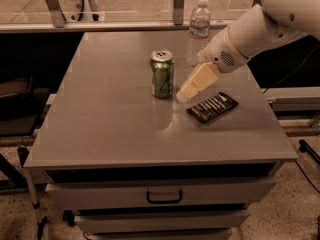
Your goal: Move green can near rxbar chocolate
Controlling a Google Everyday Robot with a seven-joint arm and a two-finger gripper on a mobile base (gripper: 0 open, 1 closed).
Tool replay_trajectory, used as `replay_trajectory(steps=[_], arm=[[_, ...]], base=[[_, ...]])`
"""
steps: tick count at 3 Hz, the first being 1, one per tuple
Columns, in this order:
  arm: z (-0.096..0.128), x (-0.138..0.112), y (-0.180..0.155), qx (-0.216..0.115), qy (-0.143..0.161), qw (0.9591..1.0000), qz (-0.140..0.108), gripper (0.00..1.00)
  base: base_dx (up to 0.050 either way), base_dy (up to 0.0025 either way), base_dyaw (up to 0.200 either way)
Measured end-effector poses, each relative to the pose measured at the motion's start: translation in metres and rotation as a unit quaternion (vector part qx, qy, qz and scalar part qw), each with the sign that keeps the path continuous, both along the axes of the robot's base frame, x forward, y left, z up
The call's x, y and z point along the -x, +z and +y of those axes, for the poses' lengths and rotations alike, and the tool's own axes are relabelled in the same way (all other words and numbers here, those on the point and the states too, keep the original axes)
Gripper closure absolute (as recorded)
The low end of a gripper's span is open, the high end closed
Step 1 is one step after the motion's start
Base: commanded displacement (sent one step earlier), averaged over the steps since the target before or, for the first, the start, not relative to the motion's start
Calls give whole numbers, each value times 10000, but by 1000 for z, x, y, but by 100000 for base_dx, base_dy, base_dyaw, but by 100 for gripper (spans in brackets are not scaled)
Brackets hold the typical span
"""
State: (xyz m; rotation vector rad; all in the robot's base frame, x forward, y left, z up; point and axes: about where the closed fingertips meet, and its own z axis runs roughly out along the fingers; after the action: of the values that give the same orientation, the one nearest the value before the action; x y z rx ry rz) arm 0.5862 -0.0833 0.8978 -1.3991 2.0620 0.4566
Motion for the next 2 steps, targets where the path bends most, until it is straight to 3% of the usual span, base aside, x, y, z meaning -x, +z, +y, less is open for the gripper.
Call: replay_trajectory(steps=[2], arm=[[36, -3, -7, -748, 307, 9965, -210, 0]], base=[[0, 0, 0]])
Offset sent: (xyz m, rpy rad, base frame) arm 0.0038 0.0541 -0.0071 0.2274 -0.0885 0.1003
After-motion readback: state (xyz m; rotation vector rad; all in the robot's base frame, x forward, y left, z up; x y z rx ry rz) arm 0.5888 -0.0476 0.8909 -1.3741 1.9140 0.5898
